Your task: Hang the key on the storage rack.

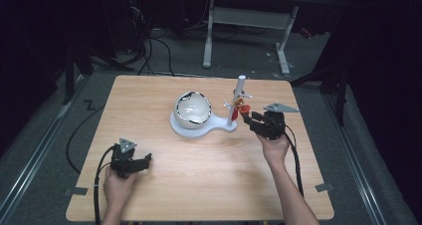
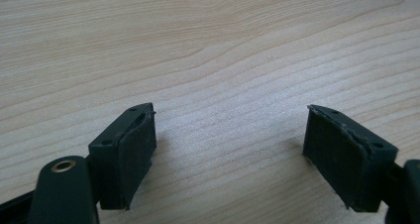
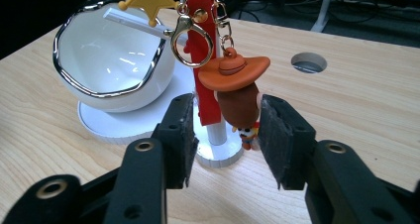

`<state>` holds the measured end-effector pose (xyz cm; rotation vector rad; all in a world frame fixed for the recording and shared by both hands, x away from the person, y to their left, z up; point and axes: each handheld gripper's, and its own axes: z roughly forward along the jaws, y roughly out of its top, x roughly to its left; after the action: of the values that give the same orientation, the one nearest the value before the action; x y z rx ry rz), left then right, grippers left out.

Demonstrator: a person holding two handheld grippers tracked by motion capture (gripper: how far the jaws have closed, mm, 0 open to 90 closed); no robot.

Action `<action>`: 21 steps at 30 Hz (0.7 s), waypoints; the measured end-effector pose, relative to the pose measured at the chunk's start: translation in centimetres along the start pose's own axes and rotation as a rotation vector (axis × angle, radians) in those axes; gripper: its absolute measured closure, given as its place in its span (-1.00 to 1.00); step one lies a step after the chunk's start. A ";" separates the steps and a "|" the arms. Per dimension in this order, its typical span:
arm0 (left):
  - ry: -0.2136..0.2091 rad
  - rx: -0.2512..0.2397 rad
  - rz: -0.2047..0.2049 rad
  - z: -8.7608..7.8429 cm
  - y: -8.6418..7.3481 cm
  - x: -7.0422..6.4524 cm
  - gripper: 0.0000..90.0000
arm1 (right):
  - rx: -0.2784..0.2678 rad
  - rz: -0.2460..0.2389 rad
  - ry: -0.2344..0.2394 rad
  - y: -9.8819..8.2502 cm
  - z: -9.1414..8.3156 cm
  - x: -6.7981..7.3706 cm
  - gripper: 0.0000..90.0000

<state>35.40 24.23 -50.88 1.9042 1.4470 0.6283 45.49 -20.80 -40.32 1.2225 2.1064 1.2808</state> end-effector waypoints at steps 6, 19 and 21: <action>0.000 0.000 0.000 0.0 0.0 0.0 -0.53 | -0.022 0.011 -0.008 -0.3 -1.3 -0.4 0.19; 0.000 0.000 0.000 0.0 0.0 0.0 -0.53 | -0.055 0.001 -0.004 -0.3 -3.5 -0.4 0.15; 0.000 -0.001 0.000 0.0 0.0 0.0 -0.53 | -0.056 -0.002 -0.002 -0.3 -3.7 -0.3 0.14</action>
<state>35.40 24.23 -50.89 1.9033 1.4464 0.6289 42.99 -23.06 -38.74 1.1968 2.0553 1.3278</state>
